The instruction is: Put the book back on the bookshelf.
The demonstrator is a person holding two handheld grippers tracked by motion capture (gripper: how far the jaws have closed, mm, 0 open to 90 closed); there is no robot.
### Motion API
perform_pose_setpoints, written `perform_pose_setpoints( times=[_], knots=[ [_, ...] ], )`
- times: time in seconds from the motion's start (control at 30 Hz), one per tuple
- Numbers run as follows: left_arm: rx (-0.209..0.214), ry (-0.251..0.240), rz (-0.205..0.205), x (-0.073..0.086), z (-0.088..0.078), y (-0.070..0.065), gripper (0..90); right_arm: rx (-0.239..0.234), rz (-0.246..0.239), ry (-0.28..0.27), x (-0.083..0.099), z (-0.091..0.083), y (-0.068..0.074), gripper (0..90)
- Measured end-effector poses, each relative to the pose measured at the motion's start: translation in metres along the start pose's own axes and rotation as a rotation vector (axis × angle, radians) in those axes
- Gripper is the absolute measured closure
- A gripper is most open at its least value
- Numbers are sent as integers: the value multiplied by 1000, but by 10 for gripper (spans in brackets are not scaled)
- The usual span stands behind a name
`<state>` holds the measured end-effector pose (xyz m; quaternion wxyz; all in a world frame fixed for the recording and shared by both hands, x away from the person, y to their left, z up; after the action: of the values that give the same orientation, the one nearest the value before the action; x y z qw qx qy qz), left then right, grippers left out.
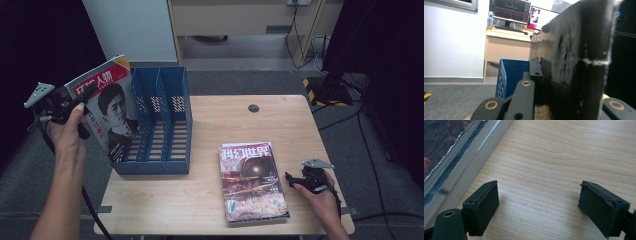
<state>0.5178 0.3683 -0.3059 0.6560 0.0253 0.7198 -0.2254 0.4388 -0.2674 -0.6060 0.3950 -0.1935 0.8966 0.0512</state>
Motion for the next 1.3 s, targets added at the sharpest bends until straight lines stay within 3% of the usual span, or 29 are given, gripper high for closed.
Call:
perform_pose_setpoints(
  times=[0.4, 1.3],
  knots=[
    [-6, -47, -20, 0, 0, 5, 848, 1, -1, -2, 0, 0, 0, 165],
    [-11, -67, -33, 21, 18, 14, 844, 2, 2, -3, 0, 0, 0, 165]
  ],
)
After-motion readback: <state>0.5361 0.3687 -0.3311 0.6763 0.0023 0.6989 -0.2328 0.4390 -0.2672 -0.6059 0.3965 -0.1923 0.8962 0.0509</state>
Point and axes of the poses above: each handheld gripper's, and its own axes: z roughly forward along the jaws, x roughly out of its underside, y roughly to its left, the point moved 10 cm from there along z, roughly forward along the jaws, and after that the axes turned 5 degrees about -z, right-handed, at the moved point
